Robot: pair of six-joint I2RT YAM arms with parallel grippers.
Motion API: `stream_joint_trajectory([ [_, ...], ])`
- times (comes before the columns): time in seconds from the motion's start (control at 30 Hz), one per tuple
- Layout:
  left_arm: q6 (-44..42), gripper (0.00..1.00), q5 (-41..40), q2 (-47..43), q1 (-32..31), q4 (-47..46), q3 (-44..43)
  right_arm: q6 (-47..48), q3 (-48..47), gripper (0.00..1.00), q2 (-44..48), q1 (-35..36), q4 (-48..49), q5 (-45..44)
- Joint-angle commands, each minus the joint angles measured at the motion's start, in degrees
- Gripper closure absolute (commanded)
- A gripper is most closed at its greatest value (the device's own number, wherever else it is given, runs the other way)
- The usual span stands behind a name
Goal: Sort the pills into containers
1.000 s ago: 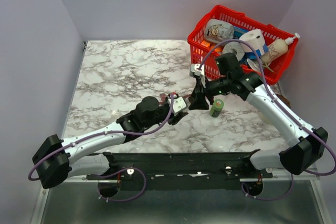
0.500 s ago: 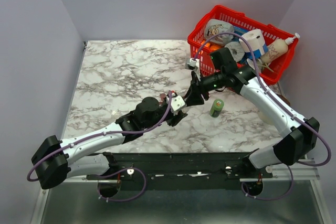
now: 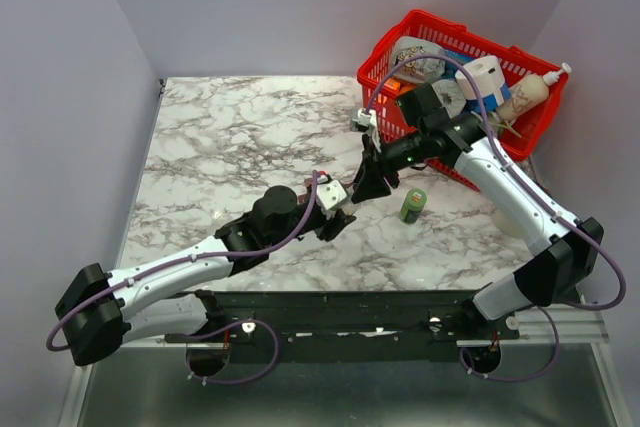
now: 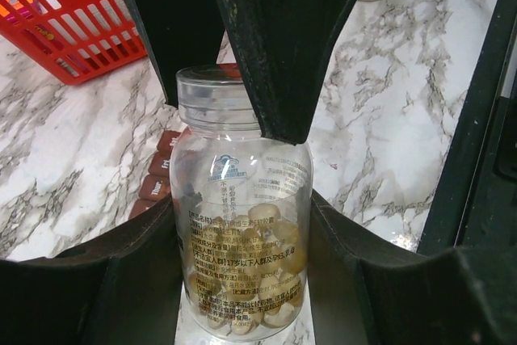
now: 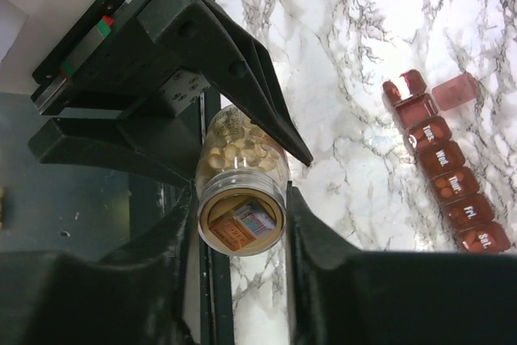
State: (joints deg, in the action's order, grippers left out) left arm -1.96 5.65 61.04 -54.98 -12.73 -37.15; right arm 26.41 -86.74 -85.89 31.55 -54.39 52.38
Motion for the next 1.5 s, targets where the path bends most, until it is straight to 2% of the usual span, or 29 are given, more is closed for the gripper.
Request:
stream_joint_trajectory([
  [0.0, 1.43, 1.0, 2.68, -1.71, 0.58, -1.24, 1.37, 6.44, -2.99, 0.81, -1.65, 0.7, -6.68, 2.54],
  [0.03, 1.34, 1.0, 4.27, -1.8, 0.84, -1.42, 1.64, 8.11, -3.43, 0.82, -1.91, 0.79, -7.48, 3.33],
  [0.13, 0.73, 1.0, 11.01, -2.67, 1.89, -2.03, 2.69, 22.49, -5.1, 0.83, -1.48, 2.46, -14.15, 6.59],
  [0.17, 0.29, 1.0, 12.44, -3.29, 2.16, -2.12, 3.39, 31.07, -3.89, 0.84, -0.87, 3.94, -14.95, 6.59],
  [0.23, -0.24, 1.0, 17.0, -3.73, 3.65, -1.77, 3.75, 39.2, -0.55, 0.84, 2.46, 5.44, -13.56, 5.11],
  [0.27, -0.42, 1.0, 19.11, -3.99, 4.44, -1.51, 3.92, 48.46, 1.2, 0.84, 3.96, 6.76, -12.85, 4.4],
  [0.3, -0.5, 1.0, 20.79, -4.17, 5.31, -0.46, 3.84, 51.43, 5.49, 0.83, 5.28, 7.38, -9.1, 2.4],
  [0.37, -0.5, 1.0, 25.6, -4.0, 7.69, 0.6, 3.75, 57.39, 7.2, 0.82, 6.43, 9.05, -6.26, -0.07],
  [0.47, -0.77, 1.0, 27.83, -4.08, 9.98, 2.01, 4.01, 55.6, 4.38, 0.8, 4.59, 9.32, -6.17, -1.4],
  [0.5, -1.03, 1.0, 27.49, -4.17, 10.33, 2.53, 4.27, 55.15, 4.91, 0.76, 4.85, 9.32, -4.08, -1.49],
  [0.53, -1.21, 1.0, 26.96, -4.52, 10.42, 2.8, 4.45, 54.28, 5.52, 0.68, 5.03, 9.32, -3.19, -1.4],
  [0.57, -1.64, 1.0, 26.26, -5.04, 10.59, 2.89, 4.97, 49.48, 5.53, 0.53, 5.03, 9.32, -2.22, -1.23],
  [0.63, -1.74, 1.0, 23.89, -5.75, 10.6, 3.06, 5.42, 44.45, 5.35, 0.38, 4.76, 9.32, -0.37, -1.58],
  [0.67, -1.74, 1.0, 23.1, -6.54, 10.6, 3.06, 5.85, 37.47, 5.27, 0.23, 4.85, 9.32, 0.33, -1.49],
  [0.73, -1.47, 1.0, 20.29, -7.24, 10.68, 2.71, 6.29, 29.43, 4.57, 0.1, 4.94, 9.32, 2.8, -2.46],
  [0.77, -1.47, 1.0, 19.23, -8.03, 10.6, 2.8, 6.56, 22.26, 2.91, 0.07, 4.94, 9.32, 2.8, -2.81],
  [0.87, -1.47, 1.0, 15.1, -9.79, 10.51, 3.24, 7.09, 9.24, 0.61, 0.06, 4.5, 8.62, 2.71, -3.16],
  [0.93, -1.82, 1.0, 12.38, -10.67, 10.42, 3.41, 7.61, 4.11, 0.52, 0.06, 4.85, 8.27, 4.2, -4.12],
  [0.97, -1.91, 1.0, 11.41, -11.2, 10.42, 3.59, 7.7, -3.66, 0.87, 0.06, 4.94, 8.09, 5.77, -6.04],
  [1.03, -2.26, 1.0, 10.44, -11.38, 10.16, 4.64, 7.35, -9.68, 1.48, 0.06, 4.85, 7.56, 9.12, -10.0],
  [1.07, -2.26, 1.0, 9.3, -11.2, 10.07, 4.99, 7.18, -16.15, 1.75, 0.06, 4.5, 7.47, 10.52, -11.76],
  [1.17, -2.26, 1.0, 6.75, -10.85, 9.37, 6.14, 6.3, -24.53, 2.1, 0.06, 3.36, 7.47, 12.9, -14.85],
  [1.27, -2.0, 1.0, 5.69, -10.41, 8.75, 5.96, 5.86, -30.52, 2.28, 0.06, 1.69, 7.47, 13.78, -15.11],
  [1.47, -1.74, 1.0, 4.9, -9.53, 8.49, 5.35, 4.98, -34.76, 2.54, 0.07, -2.35, 7.56, 13.96, -11.95],
])
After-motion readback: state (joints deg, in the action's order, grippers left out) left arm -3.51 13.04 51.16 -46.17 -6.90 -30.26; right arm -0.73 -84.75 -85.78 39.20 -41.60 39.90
